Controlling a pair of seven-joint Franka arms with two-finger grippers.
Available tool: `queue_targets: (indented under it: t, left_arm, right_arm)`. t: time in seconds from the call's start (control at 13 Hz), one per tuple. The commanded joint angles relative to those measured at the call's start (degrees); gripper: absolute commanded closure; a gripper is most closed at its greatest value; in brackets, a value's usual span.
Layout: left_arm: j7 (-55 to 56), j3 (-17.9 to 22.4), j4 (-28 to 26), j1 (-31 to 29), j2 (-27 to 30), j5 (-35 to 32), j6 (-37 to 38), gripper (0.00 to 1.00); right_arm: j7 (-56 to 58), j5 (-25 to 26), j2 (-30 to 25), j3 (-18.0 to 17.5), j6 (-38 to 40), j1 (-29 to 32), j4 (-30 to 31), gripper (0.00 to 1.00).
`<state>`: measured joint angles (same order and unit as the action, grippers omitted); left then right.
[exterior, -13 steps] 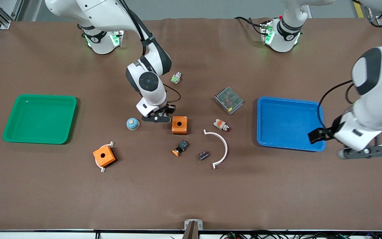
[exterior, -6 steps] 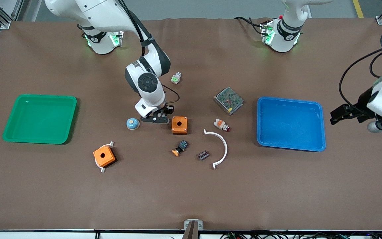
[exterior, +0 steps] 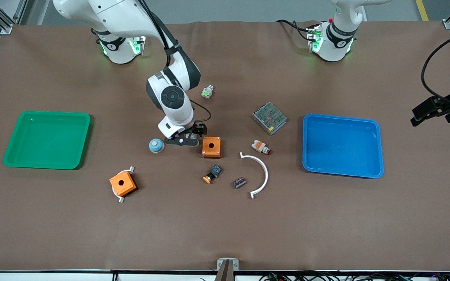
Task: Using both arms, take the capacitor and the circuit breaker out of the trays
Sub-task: 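Set the capacitor down near the white arc while the right gripper lowers the breaker, then release the breaker beside the blue knob with the right gripper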
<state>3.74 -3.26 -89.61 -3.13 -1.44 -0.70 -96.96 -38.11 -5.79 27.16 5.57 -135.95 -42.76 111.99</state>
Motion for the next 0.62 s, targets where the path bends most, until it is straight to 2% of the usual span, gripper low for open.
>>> queue_targets:
  t: [0.0,0.23,0.38,0.54]
  left_arm:
    - [-10.4,-0.3,2.0,-1.8,-0.3,-1.7,3.4,0.0]
    - [-8.3,-0.4,2.6,-1.6,-0.8,-1.5,3.4,0.0]
    - [-9.2,-0.6,2.7,-1.2,-1.0,-1.6,3.4,0.0]
    - [-9.6,-0.7,4.3,-1.1,-1.1,-1.4,3.4,0.0]
  right_arm:
    - [-0.1,-0.2,-5.0,1.2,12.1,0.7,-4.7,0.0]
    - [0.2,-0.2,-6.9,2.2,29.3,2.5,-16.0,0.0]
    - [0.3,-0.2,-9.4,2.3,34.7,3.6,-20.5,0.0]
    - [1.1,-0.1,-14.2,2.3,36.4,5.6,-20.9,0.0]
